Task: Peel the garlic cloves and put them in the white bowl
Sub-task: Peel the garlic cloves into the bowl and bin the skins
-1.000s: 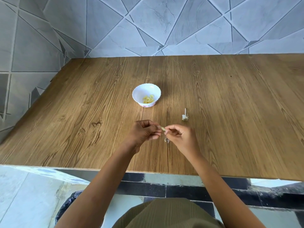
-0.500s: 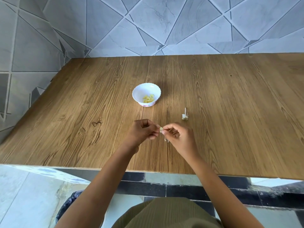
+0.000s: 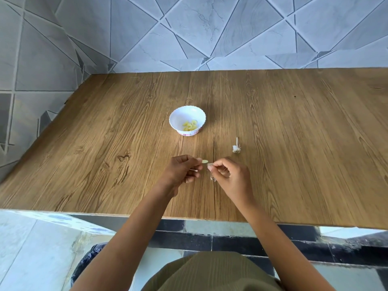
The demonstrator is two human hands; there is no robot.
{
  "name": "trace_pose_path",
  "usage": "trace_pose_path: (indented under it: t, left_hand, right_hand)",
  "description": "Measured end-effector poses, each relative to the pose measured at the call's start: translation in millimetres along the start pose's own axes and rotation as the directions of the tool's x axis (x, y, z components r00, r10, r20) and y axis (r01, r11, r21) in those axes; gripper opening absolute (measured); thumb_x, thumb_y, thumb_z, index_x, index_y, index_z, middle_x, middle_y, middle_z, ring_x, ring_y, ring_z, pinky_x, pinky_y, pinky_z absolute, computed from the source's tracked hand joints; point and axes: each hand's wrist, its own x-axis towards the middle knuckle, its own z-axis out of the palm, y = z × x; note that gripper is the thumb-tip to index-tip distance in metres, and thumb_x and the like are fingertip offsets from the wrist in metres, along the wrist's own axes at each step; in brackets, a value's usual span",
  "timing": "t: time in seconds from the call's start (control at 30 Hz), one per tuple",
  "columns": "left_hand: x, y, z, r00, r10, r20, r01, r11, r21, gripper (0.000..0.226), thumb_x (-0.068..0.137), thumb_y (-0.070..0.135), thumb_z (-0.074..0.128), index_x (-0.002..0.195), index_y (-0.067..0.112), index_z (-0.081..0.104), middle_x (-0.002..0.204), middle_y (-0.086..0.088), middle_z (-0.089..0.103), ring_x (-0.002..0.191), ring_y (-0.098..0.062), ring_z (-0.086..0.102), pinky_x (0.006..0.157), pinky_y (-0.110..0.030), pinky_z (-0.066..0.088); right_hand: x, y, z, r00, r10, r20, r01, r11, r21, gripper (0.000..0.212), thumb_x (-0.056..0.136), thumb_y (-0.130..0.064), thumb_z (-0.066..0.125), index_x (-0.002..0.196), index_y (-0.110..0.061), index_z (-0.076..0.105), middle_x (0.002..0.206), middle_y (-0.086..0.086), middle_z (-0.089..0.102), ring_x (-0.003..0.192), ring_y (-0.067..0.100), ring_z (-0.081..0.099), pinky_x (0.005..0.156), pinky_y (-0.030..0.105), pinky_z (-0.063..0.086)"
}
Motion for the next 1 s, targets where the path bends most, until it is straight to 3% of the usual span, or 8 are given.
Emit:
trace_pose_path:
  t: [0.07,0.27,0.4,0.67,0.73,0.83,0.9,1.0]
  left_hand:
    - [1,0,-2,0.999,0.025,-0.02,-0.025,0.999,0.023,0.012,0.089,0.016,0.063,0.081,0.007,0.063,0.067,-0.001,0.066,0.051,-0.008,0.056,0.045,-0.018,0.035]
    - [5,-3,-7,0.984,0.142,-0.108,-0.12,0.975,0.189,0.014,0.089,0.014,0.062,0.077,0.008,0.067,0.076,-0.009,0.071,0.054,-0.008,0.058,0.047,-0.016,0.04]
    - [4,-5,-10,0.978,0.182,-0.1,-0.152,0.956,0.251,0.014,0.088,0.015,0.062,0.08,0.005,0.068,0.077,-0.009,0.072,0.057,-0.008,0.059,0.05,-0.016,0.042]
    - [10,-2,-20,0.977,0.182,-0.11,-0.158,0.967,0.199,0.014,0.088,0.017,0.064,0.078,0.007,0.066,0.074,-0.004,0.069,0.056,-0.008,0.056,0.048,-0.016,0.04]
    - [24,-2,-33,0.93,0.277,-0.24,-0.193,0.926,0.323,0.012,0.084,0.019,0.068,0.076,0.011,0.069,0.071,-0.003,0.067,0.057,-0.011,0.055,0.051,-0.021,0.041]
    - [46,-2,-53,0.834,0.353,-0.425,-0.075,0.835,0.545,0.012,0.082,0.027,0.069,0.081,0.016,0.071,0.067,0.006,0.06,0.065,-0.014,0.052,0.054,-0.023,0.034]
    - [56,-2,-61,0.825,0.372,-0.425,-0.041,0.79,0.612,0.014,0.083,0.025,0.068,0.087,0.012,0.072,0.073,0.002,0.063,0.072,-0.019,0.057,0.054,-0.024,0.035]
    - [55,1,-60,0.821,0.477,-0.313,-0.065,0.623,0.78,0.016,0.084,0.018,0.066,0.094,0.007,0.071,0.087,-0.007,0.069,0.082,-0.026,0.063,0.067,-0.028,0.044]
  right_hand:
    - [-2,2,1,1.0,-0.003,0.022,0.005,0.997,-0.072,0.031,0.089,-0.033,0.056,0.066,-0.012,0.059,0.063,-0.01,0.052,0.053,-0.001,0.047,0.042,0.022,0.039]
    - [-1,2,4,0.991,0.029,0.127,-0.017,0.995,-0.096,0.016,0.081,-0.019,0.054,0.087,-0.013,0.068,0.089,-0.003,0.066,0.08,0.016,0.063,0.064,0.035,0.055]
    - [0,-1,7,0.984,0.088,0.153,-0.077,0.994,-0.074,0.027,0.083,-0.036,0.054,0.096,-0.016,0.068,0.095,-0.006,0.068,0.089,0.015,0.063,0.07,0.035,0.055]
    - [2,-5,5,0.982,0.146,0.122,-0.133,0.985,-0.11,0.015,0.085,-0.026,0.059,0.085,-0.015,0.07,0.087,-0.007,0.068,0.081,0.014,0.063,0.062,0.034,0.054]
    - [0,-3,-1,0.98,0.146,0.137,-0.121,0.977,-0.178,0.012,0.085,-0.02,0.063,0.092,-0.014,0.069,0.09,-0.005,0.069,0.082,0.015,0.064,0.065,0.035,0.055]
    - [-13,5,-12,0.972,0.153,0.176,-0.086,0.936,-0.34,0.028,0.088,-0.027,0.059,0.108,-0.01,0.066,0.104,0.003,0.069,0.095,0.022,0.065,0.083,0.043,0.054]
    - [-25,9,-19,0.959,0.197,0.203,-0.087,0.889,-0.45,0.044,0.089,-0.038,0.045,0.116,-0.009,0.063,0.117,0.008,0.065,0.111,0.027,0.061,0.098,0.048,0.045]
    - [-34,13,-24,0.946,0.229,0.227,-0.084,0.854,-0.514,0.051,0.09,-0.042,0.039,0.121,-0.008,0.061,0.13,0.01,0.058,0.124,0.029,0.052,0.105,0.044,0.033]
